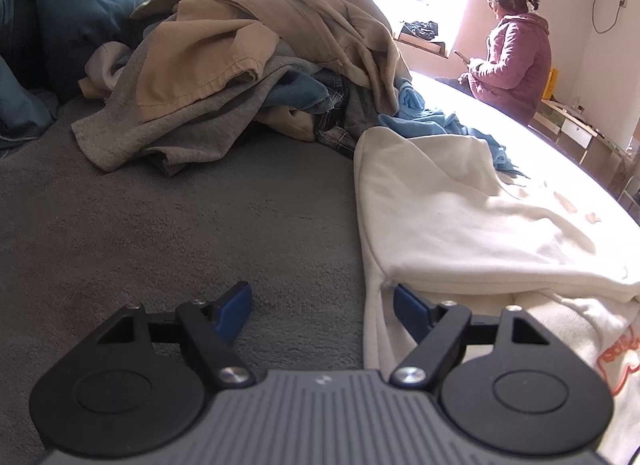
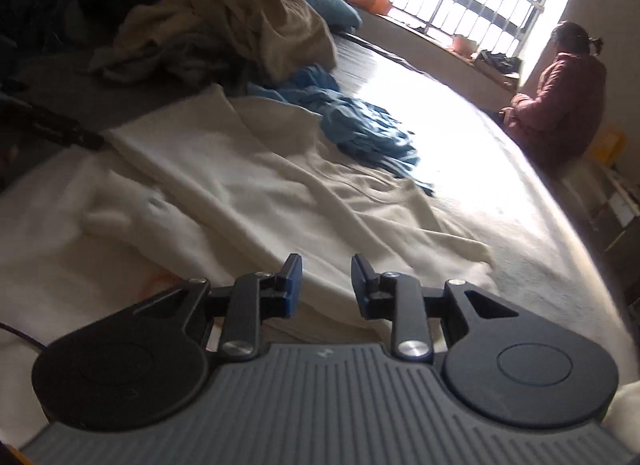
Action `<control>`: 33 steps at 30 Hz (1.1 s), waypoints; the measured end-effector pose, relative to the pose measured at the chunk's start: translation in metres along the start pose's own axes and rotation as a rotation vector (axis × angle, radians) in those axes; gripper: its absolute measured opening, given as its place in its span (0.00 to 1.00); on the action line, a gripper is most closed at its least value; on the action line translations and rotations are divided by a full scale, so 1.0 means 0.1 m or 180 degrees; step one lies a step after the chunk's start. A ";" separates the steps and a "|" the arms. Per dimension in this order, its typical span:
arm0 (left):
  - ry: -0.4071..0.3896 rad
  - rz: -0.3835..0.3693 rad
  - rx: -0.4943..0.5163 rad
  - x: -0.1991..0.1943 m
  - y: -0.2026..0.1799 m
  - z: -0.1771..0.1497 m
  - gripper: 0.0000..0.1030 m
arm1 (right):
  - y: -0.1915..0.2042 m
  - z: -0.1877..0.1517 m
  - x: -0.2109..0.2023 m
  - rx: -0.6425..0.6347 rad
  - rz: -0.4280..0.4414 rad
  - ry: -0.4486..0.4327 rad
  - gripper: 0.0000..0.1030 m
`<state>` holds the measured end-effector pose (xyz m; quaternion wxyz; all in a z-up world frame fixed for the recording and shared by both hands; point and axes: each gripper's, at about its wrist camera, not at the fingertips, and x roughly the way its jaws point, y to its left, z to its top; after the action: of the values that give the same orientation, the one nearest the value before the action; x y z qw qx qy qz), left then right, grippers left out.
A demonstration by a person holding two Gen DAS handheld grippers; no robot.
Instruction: Fold clothes
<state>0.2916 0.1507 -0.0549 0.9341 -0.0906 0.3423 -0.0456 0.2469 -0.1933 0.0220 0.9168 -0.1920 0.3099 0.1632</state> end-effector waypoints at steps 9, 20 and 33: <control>0.0014 0.0003 0.0071 0.01 -0.01 -0.03 0.77 | 0.85 0.34 1.00 0.0427 0.0977 0.0485 0.31; -0.0167 0.0037 -0.0030 -0.23 0.02 0.05 0.77 | -0.12 -0.51 -1.07 0.1768 0.0352 -0.0166 0.30; -0.0268 -0.0019 -0.0043 -1.43 -0.24 -0.63 0.77 | -0.35 -2.74 -2.92 0.3098 -0.0799 -0.0520 0.33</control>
<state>0.1414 0.1394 -0.0065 0.9469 -0.0997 0.3028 -0.0422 -0.0978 -0.4009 0.0139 0.9338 0.2350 0.2519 -0.0969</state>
